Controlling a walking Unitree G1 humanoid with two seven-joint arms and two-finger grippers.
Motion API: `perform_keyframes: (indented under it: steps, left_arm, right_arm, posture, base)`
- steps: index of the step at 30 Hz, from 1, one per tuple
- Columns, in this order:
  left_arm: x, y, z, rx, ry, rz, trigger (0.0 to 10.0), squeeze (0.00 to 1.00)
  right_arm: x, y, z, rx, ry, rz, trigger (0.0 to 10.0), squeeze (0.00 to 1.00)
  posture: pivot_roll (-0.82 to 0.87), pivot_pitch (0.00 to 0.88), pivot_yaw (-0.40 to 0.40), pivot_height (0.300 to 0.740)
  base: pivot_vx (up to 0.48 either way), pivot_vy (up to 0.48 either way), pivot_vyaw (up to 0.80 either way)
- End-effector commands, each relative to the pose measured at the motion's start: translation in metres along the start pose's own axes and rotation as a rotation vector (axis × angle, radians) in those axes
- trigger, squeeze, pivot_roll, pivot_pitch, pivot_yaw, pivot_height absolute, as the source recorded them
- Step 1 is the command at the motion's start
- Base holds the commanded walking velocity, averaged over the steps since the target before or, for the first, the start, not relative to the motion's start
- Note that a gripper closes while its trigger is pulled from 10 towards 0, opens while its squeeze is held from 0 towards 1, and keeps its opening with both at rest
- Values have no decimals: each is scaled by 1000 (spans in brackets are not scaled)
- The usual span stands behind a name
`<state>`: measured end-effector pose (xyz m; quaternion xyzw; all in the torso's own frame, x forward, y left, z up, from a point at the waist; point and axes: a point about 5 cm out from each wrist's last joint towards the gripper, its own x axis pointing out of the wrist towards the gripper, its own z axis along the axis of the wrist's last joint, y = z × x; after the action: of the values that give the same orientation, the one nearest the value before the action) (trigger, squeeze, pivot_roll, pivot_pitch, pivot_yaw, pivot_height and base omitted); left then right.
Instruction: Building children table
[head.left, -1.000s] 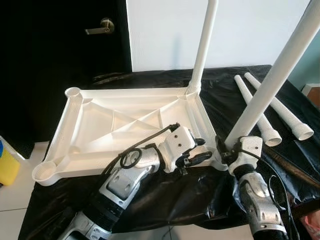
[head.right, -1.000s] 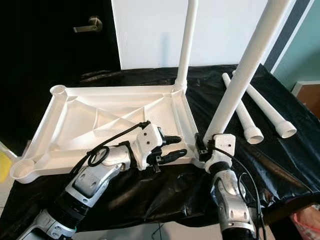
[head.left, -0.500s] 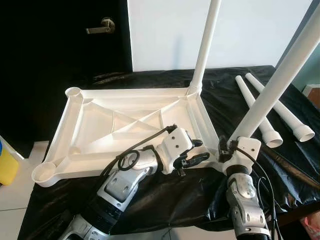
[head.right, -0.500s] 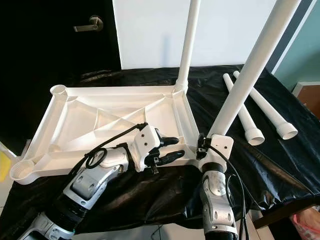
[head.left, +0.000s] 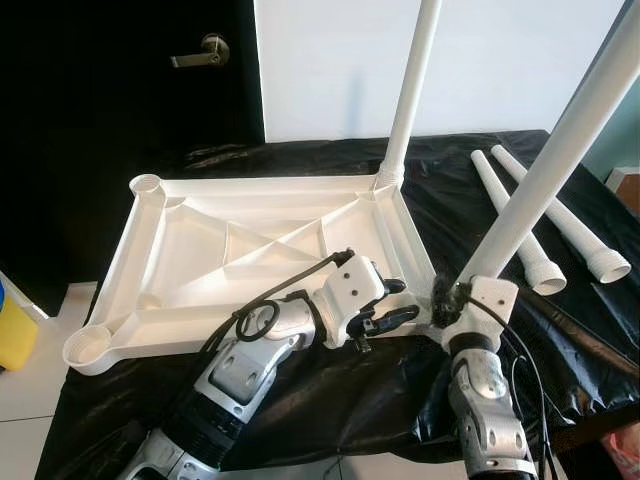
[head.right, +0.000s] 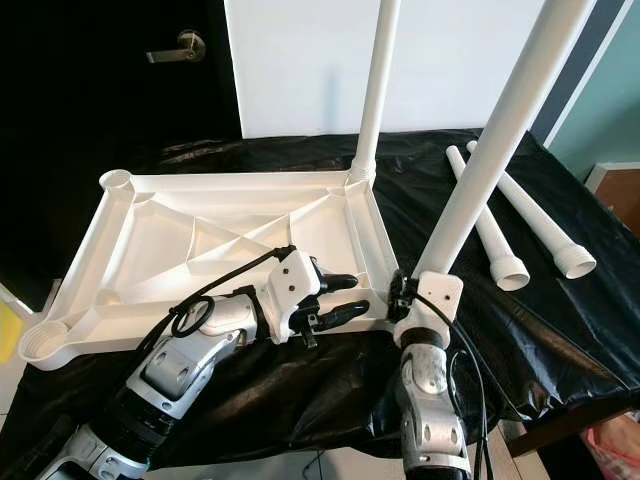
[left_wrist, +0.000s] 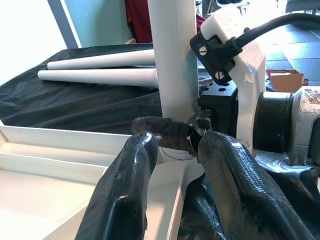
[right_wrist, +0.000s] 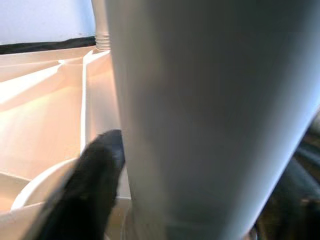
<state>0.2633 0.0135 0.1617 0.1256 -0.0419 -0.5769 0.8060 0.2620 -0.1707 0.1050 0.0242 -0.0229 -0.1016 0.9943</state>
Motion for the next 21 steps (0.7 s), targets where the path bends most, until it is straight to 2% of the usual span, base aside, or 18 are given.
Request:
perform_keyframes:
  steps: [1,8,9,10,12,13,14,15,19,20,21]
  left_arm:
    - [0,0,1,-2,0,-17,10000,0]
    - [0,0,0,-6,4,-22,10000,0]
    - [0,-1,0,-7,4,-23,10000,0]
    - [0,-1,0,-7,4,-26,10000,0]
    - [0,-1,0,-7,4,-26,10000,0]
    - [0,-2,0,-9,3,-30,10000,0]
    - [0,-2,0,-9,3,-30,10000,0]
    - [1,-2,0,-9,3,-33,10000,0]
    - [1,-1,-1,-11,4,-35,10000,0]
    - [2,-1,0,-11,2,-36,10000,0]
    - [2,-1,0,-11,2,-36,10000,0]
  right_arm:
    - [0,-1,3,5,-19,18,10000,1000]
    - [5,-20,12,-4,-70,136,10000,1000]
    - [7,-25,14,-15,-76,175,10000,0]
    - [10,-30,13,-47,-64,235,10000,0]
    - [10,-30,13,-47,-64,235,10000,0]
    - [13,-33,12,-65,-46,311,10000,0]
    - [13,-33,12,-65,-46,311,10000,0]
    - [15,-35,11,-75,-34,361,10000,0]
    - [18,-35,11,-70,-25,414,10000,0]
    - [20,-30,11,-91,-12,507,10000,0]
    - [20,-30,11,-91,-12,507,10000,0]
  posture:
    - [-33,0,-32,740]
    - [-42,0,-22,740]
    - [-45,0,-20,740]
    - [-50,0,-16,740]
    - [-50,0,-16,740]
    - [-50,0,-16,740]
    - [-50,0,-16,740]
    - [-55,0,-13,740]
    - [-57,0,-10,740]
    - [-57,0,-7,740]
    - [-57,0,-7,740]
  base:
    - [0,0,0]
    - [0,0,0]
    - [0,0,0]
    - [0,0,0]
    - [0,0,0]
    - [0,0,0]
    - [0,0,0]
    - [0,0,0]
    - [0,0,0]
    - [0,0,0]
    - [0,0,0]
